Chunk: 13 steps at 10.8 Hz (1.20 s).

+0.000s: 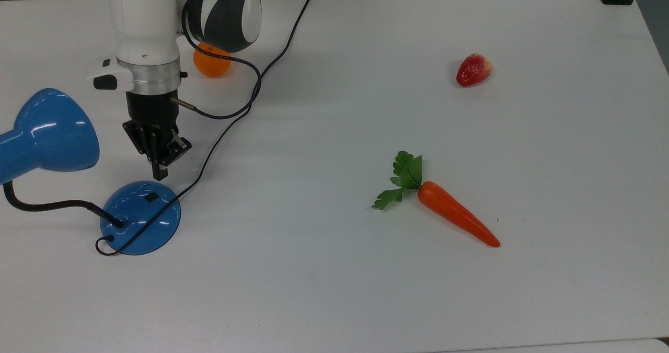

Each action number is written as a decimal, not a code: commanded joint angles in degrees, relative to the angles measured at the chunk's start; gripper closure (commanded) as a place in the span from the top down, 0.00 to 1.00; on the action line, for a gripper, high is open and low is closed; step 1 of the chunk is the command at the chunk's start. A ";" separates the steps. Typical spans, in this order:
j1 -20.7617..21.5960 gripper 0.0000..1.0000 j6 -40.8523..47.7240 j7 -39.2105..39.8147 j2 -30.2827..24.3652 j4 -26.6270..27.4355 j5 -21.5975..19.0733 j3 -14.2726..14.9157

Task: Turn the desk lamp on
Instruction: 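Lower the closed gripper fingertips onto the switch on the lamp base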

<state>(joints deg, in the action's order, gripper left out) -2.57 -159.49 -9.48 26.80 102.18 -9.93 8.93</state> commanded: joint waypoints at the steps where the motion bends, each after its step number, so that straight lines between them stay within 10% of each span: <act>1: 0.20 0.00 -1.79 -0.72 2.65 -2.87 -0.61 0.47; 13: -0.94 0.00 -1.79 -0.81 8.88 -8.84 -0.61 0.47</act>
<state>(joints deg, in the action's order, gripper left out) -3.63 -159.64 -9.50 33.89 95.24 -9.93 9.18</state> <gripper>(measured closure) 0.991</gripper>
